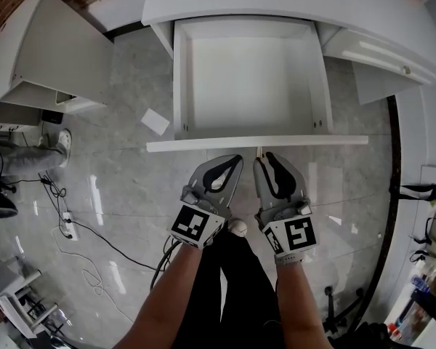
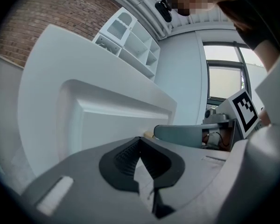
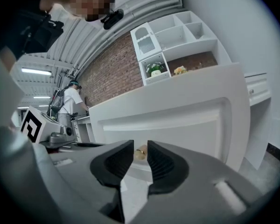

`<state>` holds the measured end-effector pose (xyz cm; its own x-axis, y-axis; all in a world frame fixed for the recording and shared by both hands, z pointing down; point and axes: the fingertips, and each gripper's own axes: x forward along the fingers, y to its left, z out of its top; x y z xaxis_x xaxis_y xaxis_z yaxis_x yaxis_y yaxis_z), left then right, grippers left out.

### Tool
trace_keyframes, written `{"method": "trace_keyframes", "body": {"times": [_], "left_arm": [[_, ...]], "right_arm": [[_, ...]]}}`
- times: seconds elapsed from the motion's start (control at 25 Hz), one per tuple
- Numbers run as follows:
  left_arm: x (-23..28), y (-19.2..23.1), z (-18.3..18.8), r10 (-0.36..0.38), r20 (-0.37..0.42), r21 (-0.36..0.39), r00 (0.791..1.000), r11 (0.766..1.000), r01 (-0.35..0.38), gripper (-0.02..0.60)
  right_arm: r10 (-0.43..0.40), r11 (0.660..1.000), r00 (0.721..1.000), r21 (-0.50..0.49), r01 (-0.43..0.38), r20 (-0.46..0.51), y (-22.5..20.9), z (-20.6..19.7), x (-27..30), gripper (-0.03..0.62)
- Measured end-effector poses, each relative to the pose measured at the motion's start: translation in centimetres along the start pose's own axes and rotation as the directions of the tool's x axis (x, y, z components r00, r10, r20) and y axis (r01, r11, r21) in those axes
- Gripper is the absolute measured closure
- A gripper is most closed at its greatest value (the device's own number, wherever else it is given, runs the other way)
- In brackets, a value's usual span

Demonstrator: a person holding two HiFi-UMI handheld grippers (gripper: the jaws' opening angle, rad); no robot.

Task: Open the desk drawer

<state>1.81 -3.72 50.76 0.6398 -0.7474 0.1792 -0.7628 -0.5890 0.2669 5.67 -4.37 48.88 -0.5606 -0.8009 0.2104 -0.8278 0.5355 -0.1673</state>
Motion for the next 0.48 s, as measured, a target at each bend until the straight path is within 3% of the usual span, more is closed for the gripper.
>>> {"method": "trace_keyframes", "body": {"times": [0.16, 0.32, 0.48], "left_arm": [[-1.0, -1.2, 1.8, -0.004, -0.007, 0.052, 1.0, 0.999, 0.005, 0.581], [-1.5, -2.1, 3.8, -0.011, 0.012, 0.055, 1.0, 0.998, 0.01, 0.581], [-2.3, -2.8, 5.8, -0.006, 0.019, 0.09, 1.0, 0.996, 0.004, 0.581]], "right_arm": [[0.008, 1.0, 1.0, -0.003, -0.008, 0.029, 0.1, 1.9, -1.1, 0.511], [0.028, 0.999, 0.998, -0.024, -0.027, 0.061, 0.7, 4.5, -1.8, 0.516], [0.037, 0.998, 0.995, -0.057, -0.031, 0.089, 1.4, 7.2, -2.6, 0.562]]}}
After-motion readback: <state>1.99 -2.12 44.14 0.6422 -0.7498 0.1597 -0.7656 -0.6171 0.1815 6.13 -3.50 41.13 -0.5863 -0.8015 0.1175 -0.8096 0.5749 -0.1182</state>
